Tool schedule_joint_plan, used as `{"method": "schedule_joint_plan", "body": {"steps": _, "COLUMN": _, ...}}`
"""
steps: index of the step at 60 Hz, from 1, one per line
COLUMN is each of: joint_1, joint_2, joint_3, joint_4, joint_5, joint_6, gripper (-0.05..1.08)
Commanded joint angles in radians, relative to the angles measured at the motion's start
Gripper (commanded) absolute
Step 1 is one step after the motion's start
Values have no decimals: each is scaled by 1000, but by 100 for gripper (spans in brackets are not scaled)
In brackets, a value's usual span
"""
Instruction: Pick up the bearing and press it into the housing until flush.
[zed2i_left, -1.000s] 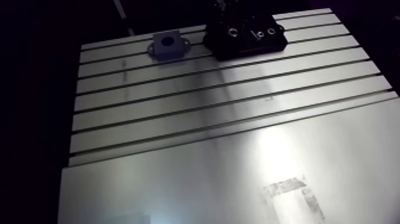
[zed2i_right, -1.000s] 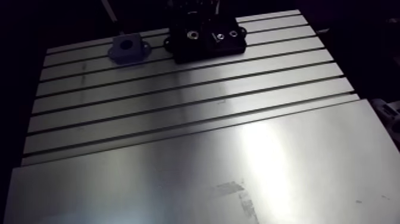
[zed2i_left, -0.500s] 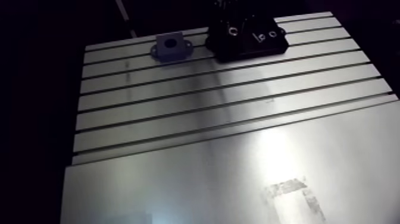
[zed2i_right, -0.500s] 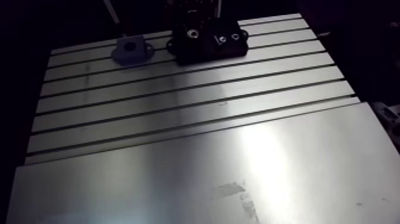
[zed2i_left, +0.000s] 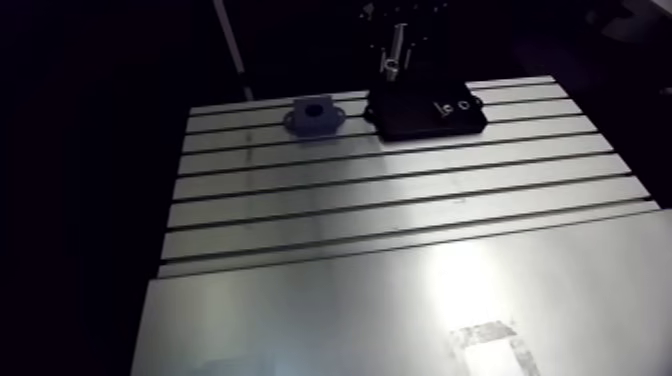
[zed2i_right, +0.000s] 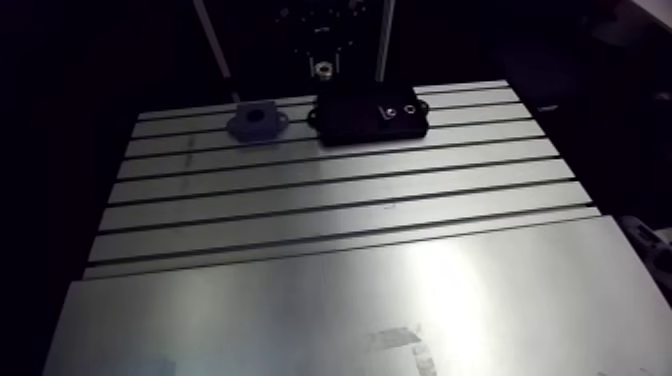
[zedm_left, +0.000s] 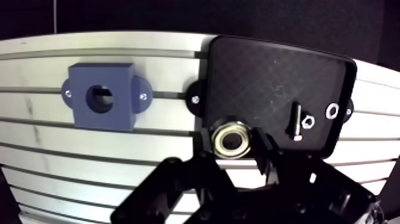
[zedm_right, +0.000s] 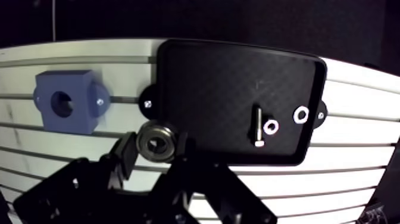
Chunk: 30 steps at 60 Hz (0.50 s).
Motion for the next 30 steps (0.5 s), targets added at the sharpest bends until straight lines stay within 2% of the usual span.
{"method": "schedule_joint_plan", "body": {"steps": 1, "joint_1": 61, "joint_2": -16, "joint_3": -5, "joint_4": 21, "joint_5": 0, "joint_6": 14, "gripper": 72}}
{"method": "schedule_joint_plan", "body": {"steps": 20, "joint_1": 142, "joint_2": 6, "joint_3": -19, "joint_4": 33, "joint_5": 6, "joint_6": 46, "gripper": 75}}
{"method": "schedule_joint_plan", "body": {"steps": 30, "joint_1": 148, "joint_2": 48, "joint_3": -19, "joint_4": 28, "joint_5": 9, "joint_6": 69, "gripper": 75}}
